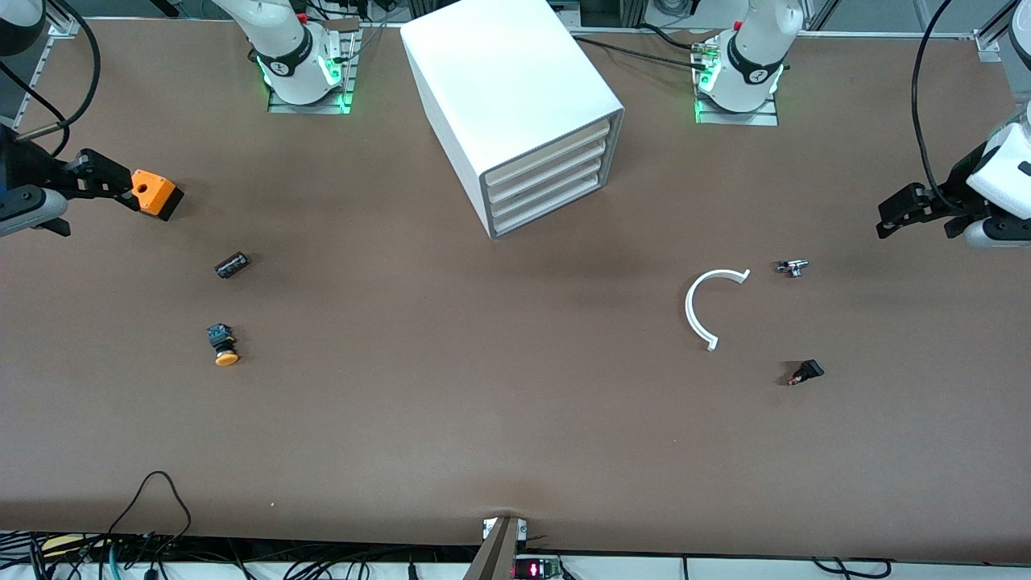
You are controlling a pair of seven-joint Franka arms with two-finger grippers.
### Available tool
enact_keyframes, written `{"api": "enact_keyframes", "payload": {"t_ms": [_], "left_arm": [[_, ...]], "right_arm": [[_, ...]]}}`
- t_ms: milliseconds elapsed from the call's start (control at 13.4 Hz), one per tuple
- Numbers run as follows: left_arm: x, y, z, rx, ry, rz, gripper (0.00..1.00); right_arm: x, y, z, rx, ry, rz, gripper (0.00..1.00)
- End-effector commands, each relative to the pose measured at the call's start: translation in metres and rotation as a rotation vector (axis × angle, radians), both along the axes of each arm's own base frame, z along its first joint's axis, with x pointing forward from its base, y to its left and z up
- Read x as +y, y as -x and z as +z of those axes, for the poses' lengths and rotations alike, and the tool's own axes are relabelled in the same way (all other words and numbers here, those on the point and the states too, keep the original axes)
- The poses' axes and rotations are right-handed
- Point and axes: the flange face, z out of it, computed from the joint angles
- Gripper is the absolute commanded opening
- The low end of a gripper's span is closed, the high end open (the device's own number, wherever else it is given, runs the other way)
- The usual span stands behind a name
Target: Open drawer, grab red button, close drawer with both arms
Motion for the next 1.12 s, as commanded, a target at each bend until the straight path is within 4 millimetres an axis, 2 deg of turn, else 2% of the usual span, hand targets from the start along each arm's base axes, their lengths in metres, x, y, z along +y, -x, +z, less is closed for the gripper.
{"api": "enact_keyframes", "payload": {"t_ms": [0, 298, 521, 745, 894, 1043], "left_arm": [[0.002, 0.002, 0.001, -0.007, -0.025, -0.034, 1.00], [0.001, -0.002, -0.007, 0.015, -0.026, -0.072, 1.00], [-0.012, 0.004, -0.017, 0.082, 0.019, -0.104, 1.00], [-0.054, 0.008, -0.033, 0.162, 0.125, -0.145, 1.00], [-0.090, 0.010, -0.049, 0.215, 0.179, -0.193, 1.00], [-0.107, 0.009, -0.067, 0.259, 0.271, -0.193, 1.00]], "right_arm": [[-0.002, 0.000, 0.004, -0.006, 0.012, 0.001, 1.00], [-0.003, -0.001, 0.003, -0.005, 0.012, 0.001, 1.00], [-0.002, -0.002, 0.005, -0.012, 0.017, 0.003, 1.00], [0.002, -0.002, 0.007, -0.018, 0.043, 0.018, 1.00], [0.004, -0.002, 0.008, -0.019, 0.043, 0.021, 1.00], [0.004, -0.002, 0.007, -0.018, 0.043, 0.021, 1.00]]}}
